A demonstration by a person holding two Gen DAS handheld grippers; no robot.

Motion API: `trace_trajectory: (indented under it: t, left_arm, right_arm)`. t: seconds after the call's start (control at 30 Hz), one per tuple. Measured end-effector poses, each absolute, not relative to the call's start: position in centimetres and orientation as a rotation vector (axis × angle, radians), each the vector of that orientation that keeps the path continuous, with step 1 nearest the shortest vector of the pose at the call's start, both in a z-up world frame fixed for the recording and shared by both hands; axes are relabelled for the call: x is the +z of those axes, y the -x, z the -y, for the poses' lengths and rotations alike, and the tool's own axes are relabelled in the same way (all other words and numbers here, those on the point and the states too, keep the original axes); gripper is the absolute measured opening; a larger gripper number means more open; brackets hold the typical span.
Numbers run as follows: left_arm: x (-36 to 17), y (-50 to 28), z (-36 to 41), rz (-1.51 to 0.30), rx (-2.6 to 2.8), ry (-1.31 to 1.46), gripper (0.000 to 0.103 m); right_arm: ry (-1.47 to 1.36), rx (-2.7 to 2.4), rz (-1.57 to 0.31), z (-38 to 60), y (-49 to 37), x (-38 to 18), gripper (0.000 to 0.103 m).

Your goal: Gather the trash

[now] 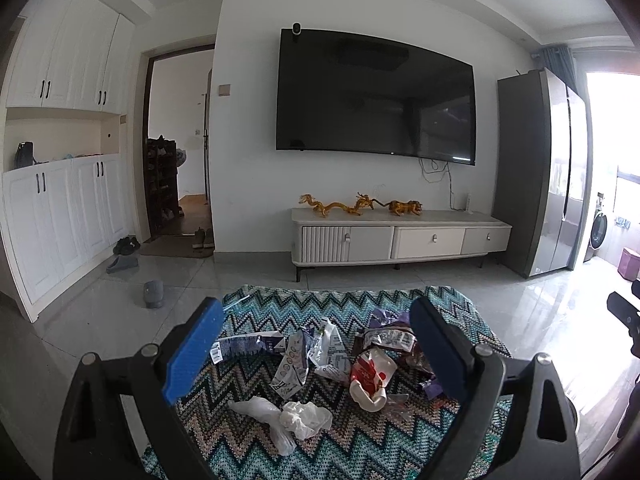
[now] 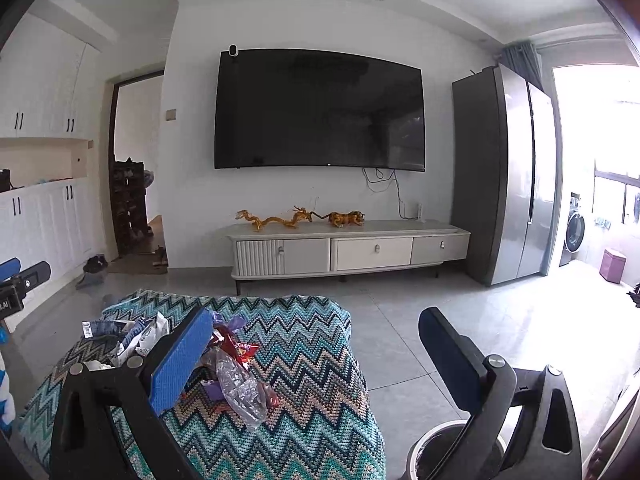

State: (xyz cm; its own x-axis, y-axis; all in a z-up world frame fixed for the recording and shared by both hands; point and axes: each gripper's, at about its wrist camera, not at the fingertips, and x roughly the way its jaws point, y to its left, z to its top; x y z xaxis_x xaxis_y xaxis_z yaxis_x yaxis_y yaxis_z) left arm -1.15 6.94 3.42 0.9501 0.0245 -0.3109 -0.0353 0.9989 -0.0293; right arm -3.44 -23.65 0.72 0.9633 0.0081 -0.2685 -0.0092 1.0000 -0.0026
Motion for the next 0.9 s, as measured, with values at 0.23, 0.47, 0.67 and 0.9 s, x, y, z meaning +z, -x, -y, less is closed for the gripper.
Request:
trace_trajectory:
  t: [0.23, 0.47, 0.67, 0.9]
  left_arm:
    - [0.9, -0.9, -8.7, -0.422, -0.024, 0.057, 0.094]
    - [-3.7, -4.5, -6.3, -0.599, -0.17, 0.064, 0.094]
    - [-7.9, -8.8, -3.5, -0.737, -0.233, 0.05, 0.09]
    - [-12.0, -13.3, -2.4, -0.877, -0.215, 0.048, 0.08]
  right_arm:
    - [-0.021, 0.074, -0.359, 23.5, 1.2, -1.0, 0.103]
    - [-0.015, 0.212, -0.507, 21.8, -2.7, -4.3, 0.092]
    - [0.008, 0.326, -0.631, 19.6, -6.4, -7.5, 0.073]
    - [0.062, 0.387, -0.771, 17.4, -11.6, -11.8, 0.047]
